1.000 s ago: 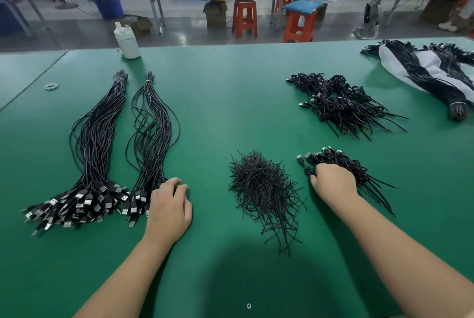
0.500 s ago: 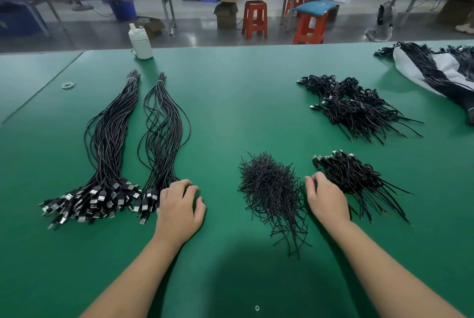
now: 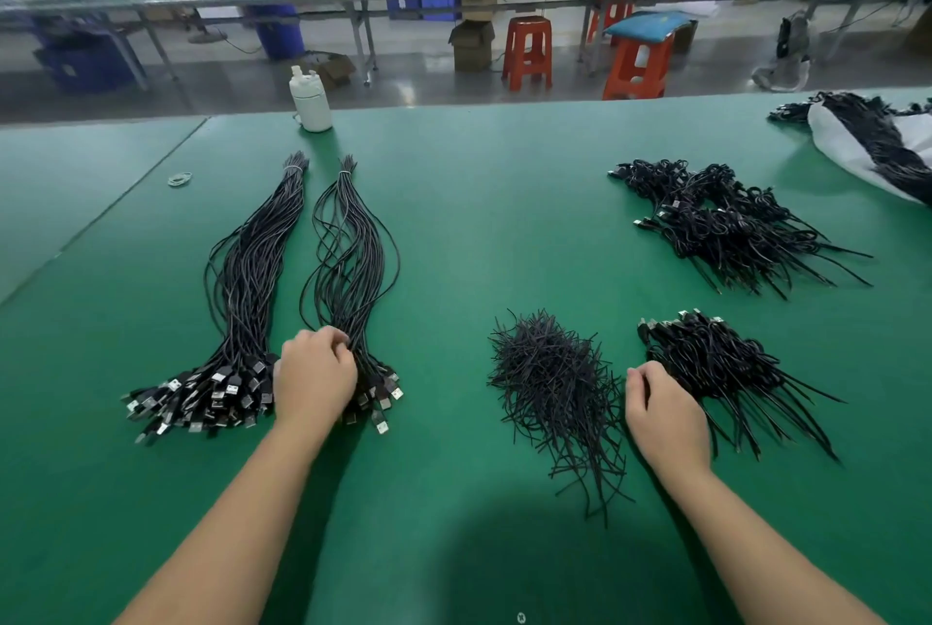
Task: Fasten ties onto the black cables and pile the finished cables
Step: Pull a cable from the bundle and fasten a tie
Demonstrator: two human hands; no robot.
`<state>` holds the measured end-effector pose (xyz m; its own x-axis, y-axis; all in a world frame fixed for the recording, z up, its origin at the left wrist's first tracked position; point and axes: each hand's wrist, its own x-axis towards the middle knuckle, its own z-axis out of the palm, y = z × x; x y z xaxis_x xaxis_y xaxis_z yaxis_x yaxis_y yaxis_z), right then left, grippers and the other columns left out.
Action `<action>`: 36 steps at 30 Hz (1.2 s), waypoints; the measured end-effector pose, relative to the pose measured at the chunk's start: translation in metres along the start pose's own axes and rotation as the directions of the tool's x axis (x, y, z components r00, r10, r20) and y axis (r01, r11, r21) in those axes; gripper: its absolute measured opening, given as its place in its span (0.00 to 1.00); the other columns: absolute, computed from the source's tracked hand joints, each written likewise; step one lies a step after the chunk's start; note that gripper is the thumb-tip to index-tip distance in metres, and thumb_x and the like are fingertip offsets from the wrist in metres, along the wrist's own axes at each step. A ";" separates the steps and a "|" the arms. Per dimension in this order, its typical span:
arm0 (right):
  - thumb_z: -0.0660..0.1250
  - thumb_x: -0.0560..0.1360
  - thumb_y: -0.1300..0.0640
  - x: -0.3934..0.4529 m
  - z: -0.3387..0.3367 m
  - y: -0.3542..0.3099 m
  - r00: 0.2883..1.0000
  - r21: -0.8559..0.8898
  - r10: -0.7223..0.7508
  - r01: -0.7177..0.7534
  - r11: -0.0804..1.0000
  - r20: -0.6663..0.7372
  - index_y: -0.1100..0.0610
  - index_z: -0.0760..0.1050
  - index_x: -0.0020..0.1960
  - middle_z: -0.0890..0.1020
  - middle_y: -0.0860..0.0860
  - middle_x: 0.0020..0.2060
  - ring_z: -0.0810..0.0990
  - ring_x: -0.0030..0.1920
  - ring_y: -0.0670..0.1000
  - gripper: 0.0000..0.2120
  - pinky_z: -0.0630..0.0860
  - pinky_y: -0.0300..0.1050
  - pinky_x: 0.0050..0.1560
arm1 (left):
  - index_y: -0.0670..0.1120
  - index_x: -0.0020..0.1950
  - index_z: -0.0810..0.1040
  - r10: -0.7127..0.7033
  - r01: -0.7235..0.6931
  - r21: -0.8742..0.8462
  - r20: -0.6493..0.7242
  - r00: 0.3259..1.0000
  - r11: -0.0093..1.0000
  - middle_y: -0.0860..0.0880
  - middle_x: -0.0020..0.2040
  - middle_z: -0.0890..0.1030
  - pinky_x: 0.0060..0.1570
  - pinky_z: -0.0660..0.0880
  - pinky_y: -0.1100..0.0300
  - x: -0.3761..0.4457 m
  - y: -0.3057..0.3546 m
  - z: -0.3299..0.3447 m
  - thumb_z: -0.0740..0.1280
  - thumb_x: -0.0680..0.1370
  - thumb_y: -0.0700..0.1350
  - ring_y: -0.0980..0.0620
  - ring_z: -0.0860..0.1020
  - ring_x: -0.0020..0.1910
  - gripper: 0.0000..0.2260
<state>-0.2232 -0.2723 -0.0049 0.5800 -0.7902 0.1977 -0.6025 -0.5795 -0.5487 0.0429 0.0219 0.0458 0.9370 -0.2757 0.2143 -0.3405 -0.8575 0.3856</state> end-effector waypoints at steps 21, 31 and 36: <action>0.59 0.82 0.54 -0.002 -0.002 -0.006 1.000 -0.049 -0.020 0.020 0.999 0.006 0.52 0.69 0.38 0.75 0.49 0.27 0.70 0.23 0.47 0.14 0.70 0.47 0.24 | 0.42 0.48 0.80 -0.196 0.178 0.085 0.342 0.919 0.980 0.41 0.49 0.83 0.50 0.79 0.49 0.054 -0.016 -0.010 0.65 0.78 0.41 0.43 0.79 0.44 0.05; 0.59 0.82 0.54 -0.002 -0.002 -0.006 1.000 -0.054 -0.012 0.013 0.998 0.019 0.53 0.68 0.37 0.75 0.50 0.27 0.67 0.23 0.47 0.14 0.70 0.48 0.24 | 0.45 0.53 0.73 0.109 -0.171 0.264 0.234 0.966 0.949 0.46 0.43 0.79 0.39 0.76 0.54 0.048 0.032 -0.024 0.58 0.82 0.43 0.45 0.78 0.40 0.06; 0.60 0.82 0.55 -0.002 -0.002 -0.005 1.000 -0.048 -0.017 0.018 0.999 0.018 0.53 0.68 0.37 0.75 0.49 0.27 0.67 0.23 0.46 0.14 0.68 0.45 0.24 | 0.45 0.55 0.72 0.186 -0.437 0.404 0.526 0.830 0.803 0.47 0.47 0.79 0.44 0.78 0.52 0.024 0.047 -0.025 0.55 0.75 0.34 0.47 0.79 0.44 0.12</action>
<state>-0.2228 -0.2683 -0.0013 0.5997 -0.7767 0.1925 -0.6179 -0.6023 -0.5054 0.0479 -0.0142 0.0917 0.7546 -0.6172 -0.2228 -0.6519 -0.7440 -0.1466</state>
